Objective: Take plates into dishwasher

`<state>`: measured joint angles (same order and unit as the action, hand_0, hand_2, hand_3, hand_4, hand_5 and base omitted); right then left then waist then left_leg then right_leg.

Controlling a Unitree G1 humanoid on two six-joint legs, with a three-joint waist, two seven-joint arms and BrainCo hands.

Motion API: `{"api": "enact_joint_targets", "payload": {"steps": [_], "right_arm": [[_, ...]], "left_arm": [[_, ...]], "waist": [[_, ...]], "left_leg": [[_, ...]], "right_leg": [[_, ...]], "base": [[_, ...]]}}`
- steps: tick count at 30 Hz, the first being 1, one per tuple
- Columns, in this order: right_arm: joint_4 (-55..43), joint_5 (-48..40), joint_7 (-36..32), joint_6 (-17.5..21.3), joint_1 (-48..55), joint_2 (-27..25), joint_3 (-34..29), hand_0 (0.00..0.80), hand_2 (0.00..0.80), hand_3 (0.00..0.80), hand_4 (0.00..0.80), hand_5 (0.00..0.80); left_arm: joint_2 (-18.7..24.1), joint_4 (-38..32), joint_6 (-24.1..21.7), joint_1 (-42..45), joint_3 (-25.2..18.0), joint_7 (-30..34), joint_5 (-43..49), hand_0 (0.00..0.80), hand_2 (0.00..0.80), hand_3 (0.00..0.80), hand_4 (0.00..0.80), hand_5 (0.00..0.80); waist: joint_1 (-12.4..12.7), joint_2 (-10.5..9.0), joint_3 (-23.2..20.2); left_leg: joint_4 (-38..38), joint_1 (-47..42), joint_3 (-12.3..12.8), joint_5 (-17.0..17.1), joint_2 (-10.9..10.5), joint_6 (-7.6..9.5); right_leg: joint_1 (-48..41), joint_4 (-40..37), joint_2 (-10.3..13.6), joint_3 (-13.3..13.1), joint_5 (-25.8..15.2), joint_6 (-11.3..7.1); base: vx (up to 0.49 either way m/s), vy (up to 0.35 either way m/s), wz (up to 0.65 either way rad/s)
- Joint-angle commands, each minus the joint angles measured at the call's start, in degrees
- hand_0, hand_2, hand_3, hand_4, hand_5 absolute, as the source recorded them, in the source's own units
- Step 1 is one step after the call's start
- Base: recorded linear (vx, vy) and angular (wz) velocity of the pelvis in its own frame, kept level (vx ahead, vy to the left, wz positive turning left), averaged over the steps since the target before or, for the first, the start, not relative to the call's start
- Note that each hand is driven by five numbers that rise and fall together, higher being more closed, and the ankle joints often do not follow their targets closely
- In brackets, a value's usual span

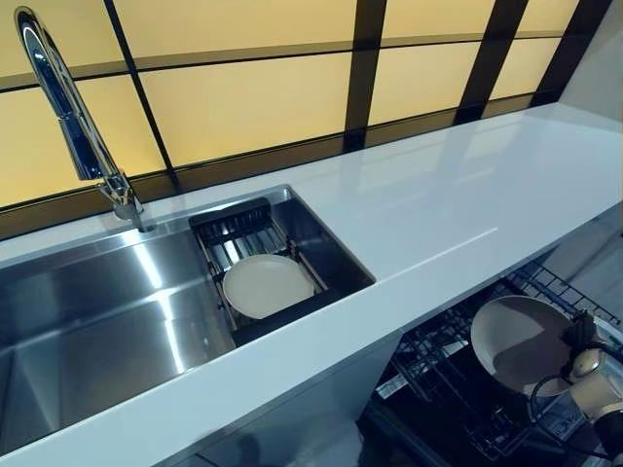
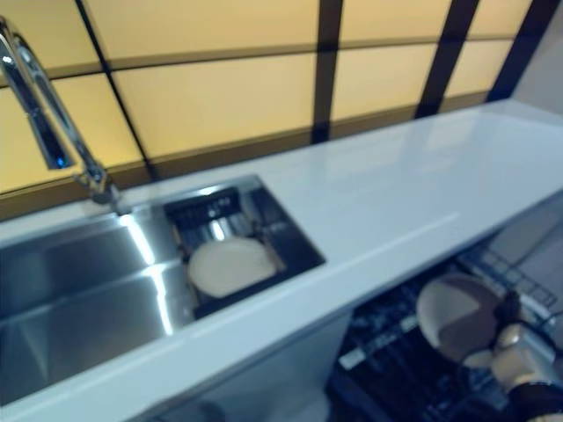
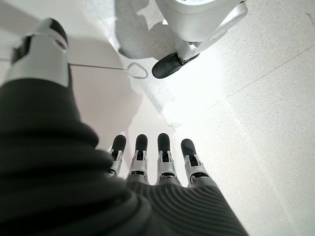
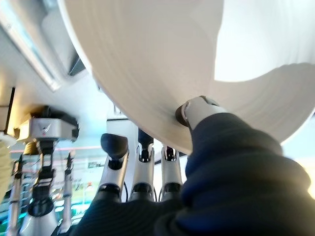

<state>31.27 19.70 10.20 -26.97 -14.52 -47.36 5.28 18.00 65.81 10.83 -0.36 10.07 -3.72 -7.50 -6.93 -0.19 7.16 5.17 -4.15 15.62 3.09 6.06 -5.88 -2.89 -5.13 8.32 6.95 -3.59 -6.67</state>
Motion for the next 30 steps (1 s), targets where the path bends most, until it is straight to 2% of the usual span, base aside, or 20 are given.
{"api": "enact_joint_targets", "payload": {"steps": [1, 11, 30], "right_arm": [[1.06, 5.44, 1.0, -0.7, -7.69, 0.09, 3.22, 0.8, 0.8, 0.8, 0.8, 0.8], [7.73, 7.38, 0.86, -1.8, -11.32, 3.06, 9.59, 0.8, 0.8, 0.8, 0.8, 0.8], [19.17, 6.1, -1.43, -2.06, -13.06, 10.04, 13.8, 0.8, 0.8, 0.8, 0.8, 0.8]], "left_arm": [[0.57, 1.79, -0.11, -2.72, 2.47, -0.15, 1.53, 0.0, 0.0, 0.0, 0.0, 0.0], [0.42, 1.02, -0.02, -3.4, 3.66, 0.14, 0.74, 0.0, 0.0, 0.0, 0.0, 0.0], [-0.5, 1.67, -0.5, -4.42, 5.24, 0.94, 1.65, 0.0, 0.0, 0.0, 0.0, 0.0]], "waist": [[1.77, -0.38, -0.8], [3.05, 1.27, -0.38], [4.89, 2.14, -0.75]], "left_leg": [[-0.55, -2.04, -1.63, -3.32, -0.75, 2.12], [-0.53, -1.44, -3.09, -3.3, -1.55, 2.1], [-0.37, -1.34, -4.88, -3.32, -2.02, 2.34]], "right_leg": [[2.03, 1.51, 1.74, -0.73, -1.71, -2.64], [2.05, 1.55, 2.67, -0.29, -1.69, -2.63], [1.56, 1.48, 3.32, -0.02, -1.58, -2.58]], "base": [[-0.012, -0.013, 0.04], [-0.015, 0.014, 0.06], [0.0, 0.005, 0.03]]}}
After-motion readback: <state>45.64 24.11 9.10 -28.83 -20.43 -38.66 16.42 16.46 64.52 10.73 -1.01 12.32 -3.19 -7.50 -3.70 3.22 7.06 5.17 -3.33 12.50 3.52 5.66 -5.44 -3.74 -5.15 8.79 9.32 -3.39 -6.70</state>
